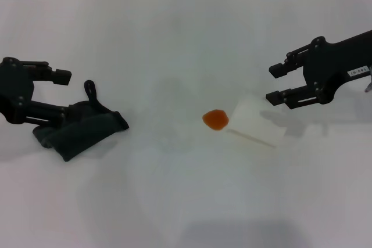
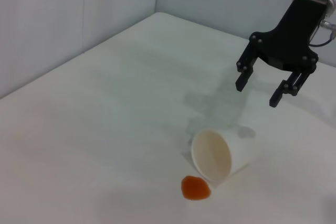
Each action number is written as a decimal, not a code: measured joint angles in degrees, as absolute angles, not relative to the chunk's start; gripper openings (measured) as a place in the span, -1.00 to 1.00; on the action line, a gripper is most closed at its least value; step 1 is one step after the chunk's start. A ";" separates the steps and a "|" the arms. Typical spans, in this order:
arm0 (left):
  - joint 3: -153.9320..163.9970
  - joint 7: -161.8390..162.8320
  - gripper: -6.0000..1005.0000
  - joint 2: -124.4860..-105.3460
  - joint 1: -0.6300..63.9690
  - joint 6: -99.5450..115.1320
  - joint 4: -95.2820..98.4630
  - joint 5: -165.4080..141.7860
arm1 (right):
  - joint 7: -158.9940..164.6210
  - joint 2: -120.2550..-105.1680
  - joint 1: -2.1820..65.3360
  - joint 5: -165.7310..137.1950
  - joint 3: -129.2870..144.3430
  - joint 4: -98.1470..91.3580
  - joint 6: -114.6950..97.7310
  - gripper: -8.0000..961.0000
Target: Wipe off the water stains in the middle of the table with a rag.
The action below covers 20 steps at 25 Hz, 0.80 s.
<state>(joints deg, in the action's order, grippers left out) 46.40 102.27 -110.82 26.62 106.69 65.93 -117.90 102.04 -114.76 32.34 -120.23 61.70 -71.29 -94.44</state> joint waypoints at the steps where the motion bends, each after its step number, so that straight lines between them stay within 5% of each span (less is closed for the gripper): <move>1: 46.40 102.27 0.78 -110.83 26.59 106.78 65.96 -117.90 | 102.04 -114.81 32.34 -120.16 61.70 -71.29 -94.45 0.14; 10: 46.40 102.12 0.78 -110.83 26.45 106.97 66.10 -117.90 | 102.80 -115.05 32.25 -119.67 61.61 -71.22 -94.52 0.15; 18: 46.40 101.78 0.77 -110.83 26.36 107.08 66.11 -118.43 | 103.29 -115.22 31.55 -120.01 62.19 -71.23 -92.82 0.36; 20: 46.40 101.87 0.77 -110.83 26.36 107.14 66.24 -118.53 | 103.30 -115.23 31.43 -120.15 62.27 -71.23 -92.67 0.54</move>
<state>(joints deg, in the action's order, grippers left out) 46.40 101.87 -110.83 26.36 107.14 66.24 -118.53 103.30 -115.23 31.43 -120.15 62.27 -71.23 -92.67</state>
